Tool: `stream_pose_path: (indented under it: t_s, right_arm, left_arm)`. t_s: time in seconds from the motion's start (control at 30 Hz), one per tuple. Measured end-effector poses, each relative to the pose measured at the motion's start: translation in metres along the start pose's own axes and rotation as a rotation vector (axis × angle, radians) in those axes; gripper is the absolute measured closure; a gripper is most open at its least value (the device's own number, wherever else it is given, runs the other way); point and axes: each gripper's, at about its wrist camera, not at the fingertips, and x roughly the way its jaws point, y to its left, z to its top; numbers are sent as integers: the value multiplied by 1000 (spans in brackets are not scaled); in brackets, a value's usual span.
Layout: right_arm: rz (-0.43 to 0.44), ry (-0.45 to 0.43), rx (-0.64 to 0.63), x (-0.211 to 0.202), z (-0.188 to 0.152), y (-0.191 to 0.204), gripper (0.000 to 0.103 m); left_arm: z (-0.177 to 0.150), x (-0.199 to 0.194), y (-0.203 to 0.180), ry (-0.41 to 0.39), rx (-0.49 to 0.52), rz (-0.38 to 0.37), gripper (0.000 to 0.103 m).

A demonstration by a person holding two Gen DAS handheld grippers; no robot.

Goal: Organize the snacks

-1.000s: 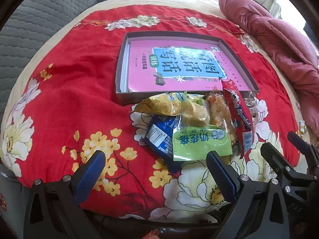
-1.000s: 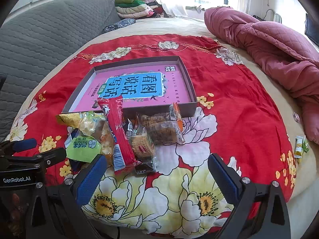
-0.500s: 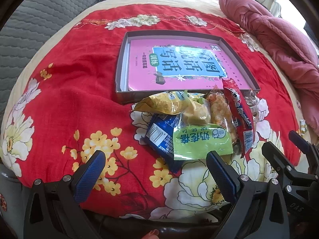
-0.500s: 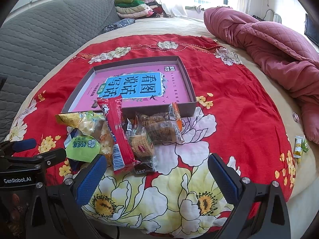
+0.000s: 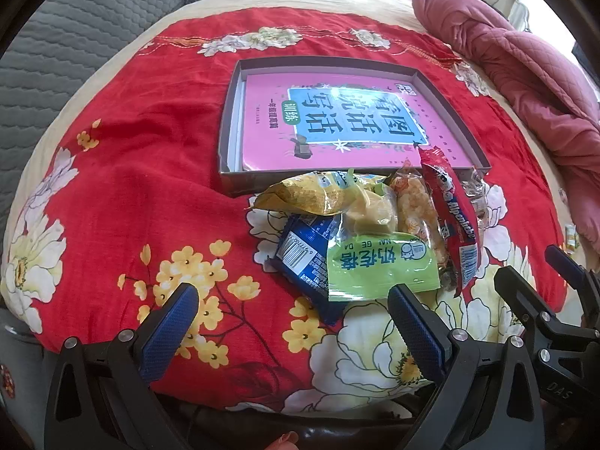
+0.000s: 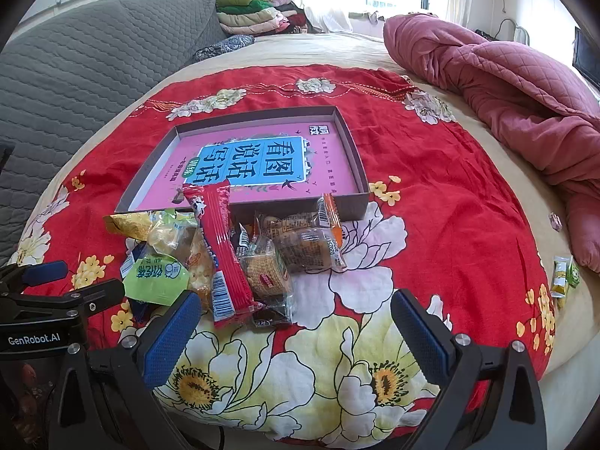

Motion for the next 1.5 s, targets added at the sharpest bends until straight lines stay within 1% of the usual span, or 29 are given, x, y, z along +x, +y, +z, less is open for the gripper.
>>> stream_pose_path:
  t_s: [1.13,1.33,1.5]
  right_arm:
    - [0,-12,1,-1,3,0,1]
    - [4,-15,1,3,6,0,1]
    - [6,-27,-2,5,7,2,1]
  left_arm:
    - [1,0,2,5,-3,10,2]
    - [3,3,8,7,-21,0,2]
    - [7,6,18,11,-54,-11,2]
